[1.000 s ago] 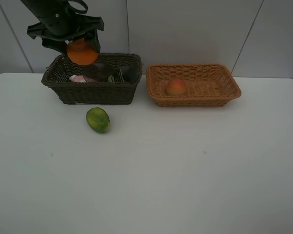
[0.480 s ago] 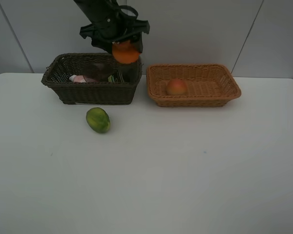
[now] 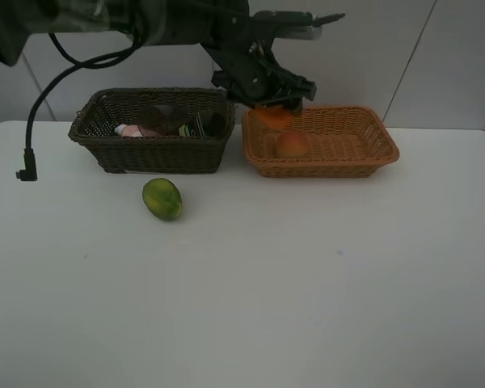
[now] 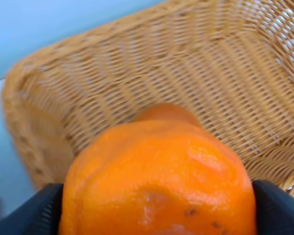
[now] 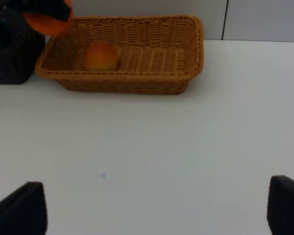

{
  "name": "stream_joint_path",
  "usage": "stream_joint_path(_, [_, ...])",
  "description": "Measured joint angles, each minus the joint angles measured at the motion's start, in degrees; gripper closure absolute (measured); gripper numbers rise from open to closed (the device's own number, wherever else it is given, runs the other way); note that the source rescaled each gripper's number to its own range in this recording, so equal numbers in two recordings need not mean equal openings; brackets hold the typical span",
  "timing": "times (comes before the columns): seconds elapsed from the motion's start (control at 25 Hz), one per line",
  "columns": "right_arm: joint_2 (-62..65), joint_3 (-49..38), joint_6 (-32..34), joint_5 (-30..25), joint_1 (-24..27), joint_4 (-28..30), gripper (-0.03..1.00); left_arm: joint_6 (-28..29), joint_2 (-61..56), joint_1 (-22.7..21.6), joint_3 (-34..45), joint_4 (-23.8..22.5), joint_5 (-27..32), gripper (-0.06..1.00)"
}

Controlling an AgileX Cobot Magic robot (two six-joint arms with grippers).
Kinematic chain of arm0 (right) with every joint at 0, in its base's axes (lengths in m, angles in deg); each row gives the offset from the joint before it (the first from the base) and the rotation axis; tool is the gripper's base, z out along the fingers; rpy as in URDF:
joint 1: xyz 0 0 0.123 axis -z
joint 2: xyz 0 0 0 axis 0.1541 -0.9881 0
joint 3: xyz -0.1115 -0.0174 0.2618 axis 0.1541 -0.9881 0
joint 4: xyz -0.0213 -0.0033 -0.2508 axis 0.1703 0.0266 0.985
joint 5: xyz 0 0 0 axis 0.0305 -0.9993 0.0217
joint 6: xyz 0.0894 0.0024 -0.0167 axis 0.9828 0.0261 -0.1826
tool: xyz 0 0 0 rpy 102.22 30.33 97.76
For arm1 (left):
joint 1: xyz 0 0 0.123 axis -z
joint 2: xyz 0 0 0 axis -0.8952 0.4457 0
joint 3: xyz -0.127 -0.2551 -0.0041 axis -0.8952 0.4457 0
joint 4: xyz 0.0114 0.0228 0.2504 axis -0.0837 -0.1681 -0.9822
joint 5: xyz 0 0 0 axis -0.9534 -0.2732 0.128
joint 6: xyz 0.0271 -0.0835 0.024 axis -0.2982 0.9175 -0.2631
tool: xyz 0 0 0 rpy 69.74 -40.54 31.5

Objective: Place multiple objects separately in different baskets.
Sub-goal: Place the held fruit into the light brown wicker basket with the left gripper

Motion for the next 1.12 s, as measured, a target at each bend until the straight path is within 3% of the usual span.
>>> stream_joint_path(0.48, [0.0,0.0,0.0,0.0,0.0,0.0,0.0,-2.0,3.4,0.7,0.0,0.2,-4.8,0.02])
stream_joint_path(0.88, [0.0,0.0,0.0,0.0,0.0,-0.1,0.0,-2.0,3.0,0.7,0.0,-0.2,-4.3,0.02])
stream_joint_path(1.12, [0.0,0.0,0.0,0.0,0.0,-0.1,0.0,-2.7,0.0,0.5,0.0,-2.0,-0.9,0.02])
